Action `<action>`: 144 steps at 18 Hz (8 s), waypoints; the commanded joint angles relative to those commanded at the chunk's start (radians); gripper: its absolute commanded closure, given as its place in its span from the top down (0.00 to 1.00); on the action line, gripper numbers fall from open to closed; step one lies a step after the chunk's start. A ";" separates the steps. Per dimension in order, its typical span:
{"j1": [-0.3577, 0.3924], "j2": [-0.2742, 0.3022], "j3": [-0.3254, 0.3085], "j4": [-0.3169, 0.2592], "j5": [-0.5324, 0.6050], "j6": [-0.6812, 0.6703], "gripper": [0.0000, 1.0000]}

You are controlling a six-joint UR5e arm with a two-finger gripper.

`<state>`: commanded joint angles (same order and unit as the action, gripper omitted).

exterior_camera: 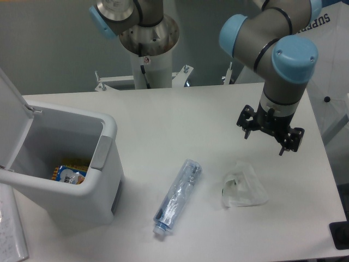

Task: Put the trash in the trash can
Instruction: 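Move the gripper down over the crumpled clear plastic bag, then lower the gripper onto the plastic bag and close on it, then lift the plastic bag and carry it over the trash bin, then open the gripper to drop the bag into the bin, then move the gripper over the clear plastic water bottle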

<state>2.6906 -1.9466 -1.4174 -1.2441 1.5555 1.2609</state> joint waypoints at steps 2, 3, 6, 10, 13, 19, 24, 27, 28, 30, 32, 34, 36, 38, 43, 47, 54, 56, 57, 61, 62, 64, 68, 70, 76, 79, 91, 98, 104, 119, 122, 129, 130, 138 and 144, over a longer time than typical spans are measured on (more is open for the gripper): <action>0.000 0.000 0.000 0.000 0.000 0.002 1.00; 0.000 0.001 0.000 0.002 0.000 -0.003 1.00; -0.002 0.002 -0.015 0.005 -0.008 -0.011 1.00; -0.003 0.003 -0.078 0.060 -0.015 -0.012 1.00; -0.003 0.005 -0.147 0.188 -0.063 -0.031 1.00; -0.043 -0.002 -0.225 0.278 -0.055 -0.089 1.00; -0.071 -0.037 -0.271 0.431 -0.057 -0.089 1.00; -0.074 -0.048 -0.275 0.437 -0.055 -0.087 1.00; -0.074 -0.048 -0.281 0.437 -0.054 -0.087 1.00; -0.074 -0.051 -0.284 0.437 -0.052 -0.087 1.00; -0.074 -0.061 -0.284 0.439 -0.045 -0.087 1.00; -0.075 -0.066 -0.285 0.437 -0.038 -0.089 1.00; -0.092 -0.081 -0.285 0.442 -0.035 -0.098 1.00; -0.095 -0.098 -0.278 0.445 -0.002 -0.153 1.00; -0.137 -0.126 -0.276 0.448 0.097 -0.167 1.00; -0.140 -0.143 -0.272 0.449 0.100 -0.169 1.00; -0.143 -0.156 -0.262 0.454 0.141 -0.170 0.59; -0.158 -0.164 -0.256 0.460 0.181 -0.170 0.55; -0.158 -0.166 -0.255 0.468 0.190 -0.170 0.55; -0.167 -0.169 -0.245 0.472 0.190 -0.204 0.31; -0.169 -0.169 -0.239 0.472 0.190 -0.224 0.27; -0.178 -0.170 -0.232 0.472 0.189 -0.255 0.21; -0.179 -0.169 -0.227 0.472 0.186 -0.271 0.12; -0.179 -0.166 -0.216 0.472 0.184 -0.278 0.09; -0.176 -0.126 -0.175 0.471 0.112 -0.317 0.09; -0.167 -0.069 -0.173 0.471 -0.013 -0.371 0.09; -0.159 0.139 -0.170 0.469 -0.501 -0.744 0.09; -0.238 0.239 -0.166 0.468 -0.604 -0.867 0.07; -0.366 0.304 -0.169 0.466 -0.606 -0.957 0.07; -0.528 0.327 -0.259 0.459 -0.681 -1.006 0.42; -0.526 0.325 -0.262 0.459 -0.687 -1.000 0.75; -0.454 0.322 -0.259 0.459 -0.684 -0.994 1.00; -0.437 0.324 -0.258 0.459 -0.686 -0.994 1.00; -0.296 0.252 -0.207 0.459 -0.686 -0.971 1.00; -0.250 0.083 -0.105 0.456 -0.680 -0.971 1.00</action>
<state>2.4405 -1.8635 -1.5219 -0.7885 0.8759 0.2899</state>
